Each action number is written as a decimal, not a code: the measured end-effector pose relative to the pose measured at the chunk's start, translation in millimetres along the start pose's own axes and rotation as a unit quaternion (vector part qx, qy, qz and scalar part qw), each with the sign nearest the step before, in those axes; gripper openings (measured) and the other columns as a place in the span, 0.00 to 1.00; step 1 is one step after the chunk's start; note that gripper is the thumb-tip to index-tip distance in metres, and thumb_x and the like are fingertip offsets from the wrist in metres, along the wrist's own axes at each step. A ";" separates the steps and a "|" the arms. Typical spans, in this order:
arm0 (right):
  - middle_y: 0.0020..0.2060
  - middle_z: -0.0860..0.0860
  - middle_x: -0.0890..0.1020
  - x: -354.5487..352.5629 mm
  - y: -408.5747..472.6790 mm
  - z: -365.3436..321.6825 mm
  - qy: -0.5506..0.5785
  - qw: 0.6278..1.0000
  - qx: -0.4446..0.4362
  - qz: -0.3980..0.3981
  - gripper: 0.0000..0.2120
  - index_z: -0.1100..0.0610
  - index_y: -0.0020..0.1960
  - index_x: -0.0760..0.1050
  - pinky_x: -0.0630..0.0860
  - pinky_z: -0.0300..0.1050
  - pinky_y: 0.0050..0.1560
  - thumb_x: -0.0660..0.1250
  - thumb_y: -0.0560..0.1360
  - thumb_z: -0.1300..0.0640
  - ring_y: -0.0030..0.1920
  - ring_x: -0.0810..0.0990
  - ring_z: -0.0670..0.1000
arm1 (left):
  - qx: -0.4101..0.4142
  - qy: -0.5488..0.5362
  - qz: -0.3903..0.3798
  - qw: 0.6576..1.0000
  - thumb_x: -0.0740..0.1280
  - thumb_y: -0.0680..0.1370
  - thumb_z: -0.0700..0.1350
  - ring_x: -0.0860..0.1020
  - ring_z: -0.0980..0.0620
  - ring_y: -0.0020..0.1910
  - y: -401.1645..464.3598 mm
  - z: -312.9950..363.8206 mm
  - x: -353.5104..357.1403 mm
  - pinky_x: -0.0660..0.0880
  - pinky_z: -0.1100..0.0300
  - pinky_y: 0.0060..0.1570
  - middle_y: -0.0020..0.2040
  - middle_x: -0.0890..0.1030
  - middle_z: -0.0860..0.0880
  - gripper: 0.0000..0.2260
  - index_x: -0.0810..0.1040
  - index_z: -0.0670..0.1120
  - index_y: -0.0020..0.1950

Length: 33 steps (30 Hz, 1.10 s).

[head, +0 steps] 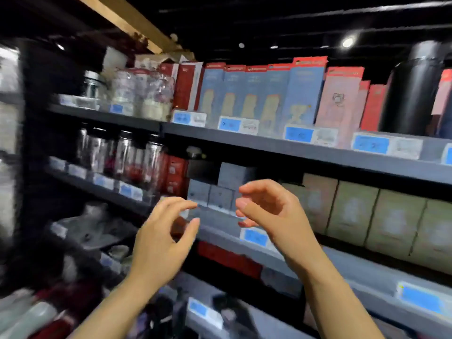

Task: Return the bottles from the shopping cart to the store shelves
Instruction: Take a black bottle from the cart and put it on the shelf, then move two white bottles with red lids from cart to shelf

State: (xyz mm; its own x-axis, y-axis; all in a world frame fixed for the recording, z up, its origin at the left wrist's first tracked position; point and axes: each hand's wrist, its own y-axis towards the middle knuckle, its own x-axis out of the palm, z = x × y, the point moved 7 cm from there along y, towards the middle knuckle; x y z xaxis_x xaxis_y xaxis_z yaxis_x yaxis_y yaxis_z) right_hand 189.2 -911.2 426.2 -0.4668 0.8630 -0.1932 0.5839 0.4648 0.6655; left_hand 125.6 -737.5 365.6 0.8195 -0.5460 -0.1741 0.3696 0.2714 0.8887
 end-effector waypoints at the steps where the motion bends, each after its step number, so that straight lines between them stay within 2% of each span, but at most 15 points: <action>1: 0.36 0.51 0.80 33.1 -6.0 14.6 0.008 1.000 0.018 -0.010 0.06 0.58 0.46 0.78 0.78 0.41 0.37 0.71 0.72 0.66 0.38 0.80 0.49 | -0.027 0.002 0.002 1.000 0.65 0.74 0.53 0.77 0.62 0.44 -10.4 -21.1 -28.7 0.72 0.71 0.45 0.49 0.78 0.59 0.09 0.79 0.53 0.51; 4: 0.36 0.53 0.80 139.4 -26.2 59.5 0.045 0.994 0.096 -0.036 0.05 0.56 0.45 0.79 0.78 0.41 0.38 0.71 0.73 0.65 0.38 0.80 0.49 | -0.088 0.029 -0.020 0.995 0.66 0.74 0.48 0.78 0.64 0.42 -46.2 -87.1 -109.4 0.68 0.77 0.43 0.44 0.80 0.59 0.05 0.80 0.52 0.47; 6: 0.35 0.53 0.79 207.9 -38.5 89.4 0.063 0.986 0.150 -0.037 0.05 0.57 0.43 0.79 0.76 0.37 0.36 0.72 0.72 0.65 0.35 0.78 0.47 | -0.118 0.052 -0.056 0.990 0.65 0.74 0.52 0.77 0.66 0.43 -72.9 -126.8 -159.1 0.68 0.78 0.44 0.44 0.79 0.63 0.06 0.79 0.53 0.47; 8: 0.35 0.55 0.79 273.7 -56.0 118.9 0.097 0.972 0.212 -0.036 0.06 0.56 0.42 0.80 0.75 0.37 0.35 0.74 0.70 0.65 0.32 0.77 0.45 | -0.174 0.074 -0.101 0.977 0.63 0.73 0.56 0.77 0.67 0.42 -109.2 -168.1 -205.2 0.68 0.78 0.42 0.41 0.79 0.66 0.08 0.79 0.56 0.46; 10: 0.36 0.55 0.81 331.4 -79.9 143.7 0.129 0.950 0.282 -0.038 0.05 0.56 0.42 0.80 0.77 0.42 0.37 0.73 0.71 0.64 0.33 0.79 0.47 | -0.236 0.088 -0.125 0.960 0.63 0.72 0.63 0.76 0.68 0.40 -144.2 -203.7 -249.9 0.70 0.74 0.39 0.42 0.79 0.68 0.10 0.78 0.59 0.44; 11: 0.36 0.54 0.82 356.5 -92.4 153.4 0.136 0.938 0.314 -0.046 0.04 0.57 0.44 0.80 0.78 0.41 0.37 0.71 0.72 0.64 0.33 0.80 0.46 | -0.255 0.100 -0.140 0.952 0.64 0.71 0.64 0.77 0.67 0.39 -162.4 -219.4 -270.0 0.72 0.70 0.38 0.42 0.79 0.67 0.10 0.78 0.60 0.43; 13: 0.36 0.53 0.82 397.0 -116.6 168.0 0.143 0.915 0.372 -0.067 0.02 0.59 0.47 0.80 0.78 0.38 0.34 0.69 0.75 0.64 0.32 0.80 0.46 | -0.295 0.125 -0.179 0.930 0.65 0.73 0.57 0.78 0.63 0.38 -195.4 -242.4 -302.0 0.73 0.64 0.38 0.38 0.80 0.63 0.03 0.77 0.62 0.43; 15: 0.37 0.54 0.82 431.3 -139.2 180.7 0.143 0.893 0.420 -0.082 0.02 0.59 0.47 0.79 0.77 0.37 0.33 0.68 0.76 0.63 0.32 0.80 0.47 | -0.339 0.127 -0.205 0.909 0.65 0.72 0.52 0.79 0.60 0.39 -224.2 -260.1 -333.0 0.76 0.58 0.40 0.39 0.82 0.60 0.05 0.79 0.59 0.45; 19: 0.36 0.54 0.81 483.5 -178.7 206.4 0.111 0.853 0.500 -0.103 0.02 0.59 0.48 0.78 0.78 0.38 0.34 0.67 0.77 0.63 0.32 0.79 0.49 | -0.401 0.131 -0.194 0.886 0.63 0.71 0.57 0.79 0.59 0.39 -266.2 -283.7 -386.8 0.77 0.57 0.42 0.40 0.82 0.60 0.05 0.78 0.62 0.44; 22: 0.36 0.52 0.80 512.2 -196.9 226.7 0.075 0.838 0.524 -0.137 0.02 0.59 0.48 0.78 0.76 0.37 0.33 0.67 0.77 0.63 0.32 0.78 0.49 | -0.422 0.164 -0.205 0.868 0.67 0.75 0.51 0.79 0.61 0.41 -285.6 -299.2 -416.0 0.77 0.58 0.44 0.43 0.81 0.59 0.06 0.81 0.54 0.49; 24: 0.36 0.52 0.80 525.7 -200.9 241.2 0.053 0.831 0.535 -0.142 0.01 0.59 0.48 0.78 0.75 0.36 0.31 0.68 0.76 0.62 0.33 0.77 0.49 | -0.428 0.179 -0.225 0.857 0.68 0.77 0.47 0.78 0.64 0.42 -293.5 -313.1 -430.2 0.75 0.64 0.43 0.44 0.81 0.61 0.04 0.81 0.54 0.51; 27: 0.37 0.52 0.80 547.0 -193.4 266.6 0.023 0.833 0.536 -0.138 0.02 0.58 0.48 0.78 0.74 0.35 0.29 0.69 0.76 0.61 0.34 0.77 0.49 | -0.436 0.192 -0.236 0.847 0.68 0.77 0.45 0.78 0.65 0.41 -296.8 -341.6 -446.8 0.76 0.65 0.43 0.44 0.80 0.62 0.06 0.81 0.53 0.53; 28: 0.38 0.52 0.80 554.8 -188.1 276.7 0.012 0.837 0.531 -0.132 0.01 0.56 0.47 0.78 0.73 0.35 0.29 0.69 0.76 0.60 0.34 0.77 0.48 | -0.437 0.194 -0.237 0.846 0.69 0.77 0.45 0.78 0.65 0.41 -296.2 -352.1 -449.6 0.74 0.68 0.42 0.43 0.80 0.63 0.06 0.81 0.53 0.52; 31: 0.42 0.50 0.81 573.8 -166.4 310.9 -0.046 0.859 0.501 -0.101 0.04 0.52 0.46 0.77 0.75 0.41 0.39 0.71 0.74 0.57 0.40 0.78 0.49 | -0.432 0.178 -0.247 0.849 0.69 0.76 0.48 0.77 0.67 0.42 -289.0 -383.9 -444.1 0.70 0.74 0.38 0.39 0.80 0.65 0.06 0.78 0.59 0.49; 33: 0.45 0.47 0.81 580.6 -150.5 328.4 -0.114 0.862 0.485 -0.089 0.06 0.51 0.48 0.76 0.74 0.43 0.47 0.72 0.74 0.54 0.46 0.79 0.49 | -0.441 0.150 -0.272 0.842 0.68 0.75 0.51 0.77 0.67 0.42 -286.7 -407.1 -431.0 0.71 0.72 0.38 0.43 0.79 0.68 0.07 0.74 0.64 0.46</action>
State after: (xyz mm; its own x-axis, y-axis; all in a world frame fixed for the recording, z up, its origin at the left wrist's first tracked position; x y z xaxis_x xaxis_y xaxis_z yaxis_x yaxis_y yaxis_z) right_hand 48.3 -415.2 -22.9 -0.5286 0.7252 -0.4412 0.8488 0.4457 -0.2845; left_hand -155.3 -257.3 13.1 0.4482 -0.5913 -0.6705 0.7994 0.6008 0.0045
